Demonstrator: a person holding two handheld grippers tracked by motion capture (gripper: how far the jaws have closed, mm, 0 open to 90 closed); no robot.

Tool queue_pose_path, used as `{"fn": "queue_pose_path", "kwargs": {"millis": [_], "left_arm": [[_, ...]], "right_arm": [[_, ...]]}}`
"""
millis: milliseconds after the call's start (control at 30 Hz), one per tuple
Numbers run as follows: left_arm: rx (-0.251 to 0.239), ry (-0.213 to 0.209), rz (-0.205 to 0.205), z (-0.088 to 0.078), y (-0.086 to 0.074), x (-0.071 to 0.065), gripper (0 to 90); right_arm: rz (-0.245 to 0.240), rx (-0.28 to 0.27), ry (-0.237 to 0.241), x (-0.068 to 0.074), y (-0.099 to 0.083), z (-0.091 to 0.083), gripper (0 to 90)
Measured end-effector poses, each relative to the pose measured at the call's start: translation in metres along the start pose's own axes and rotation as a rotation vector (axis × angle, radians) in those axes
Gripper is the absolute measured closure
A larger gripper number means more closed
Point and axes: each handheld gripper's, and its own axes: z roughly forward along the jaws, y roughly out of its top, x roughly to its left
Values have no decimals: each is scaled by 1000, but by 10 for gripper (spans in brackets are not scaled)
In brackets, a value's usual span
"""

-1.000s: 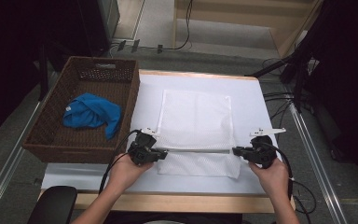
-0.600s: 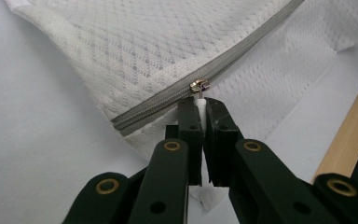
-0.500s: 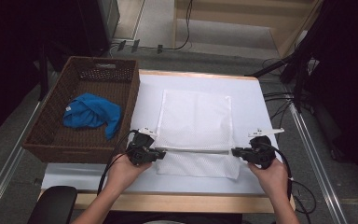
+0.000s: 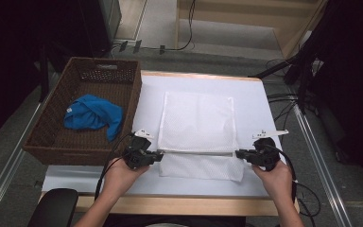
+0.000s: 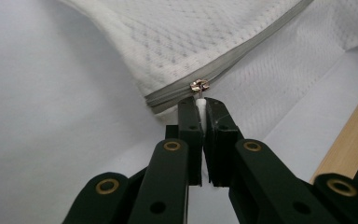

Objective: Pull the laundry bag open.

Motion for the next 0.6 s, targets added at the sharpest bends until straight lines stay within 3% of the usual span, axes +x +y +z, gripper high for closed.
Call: {"fn": "queue_pose_path", "kwargs": {"millis": [133, 600], "left_arm": [[-22, 7, -7, -5, -1, 0, 875], [-29, -8, -21, -6, -1, 3, 875]], "right_arm": [[6, 1, -4, -1, 0, 0, 885], [3, -1, 5, -1, 0, 0, 885]]}}
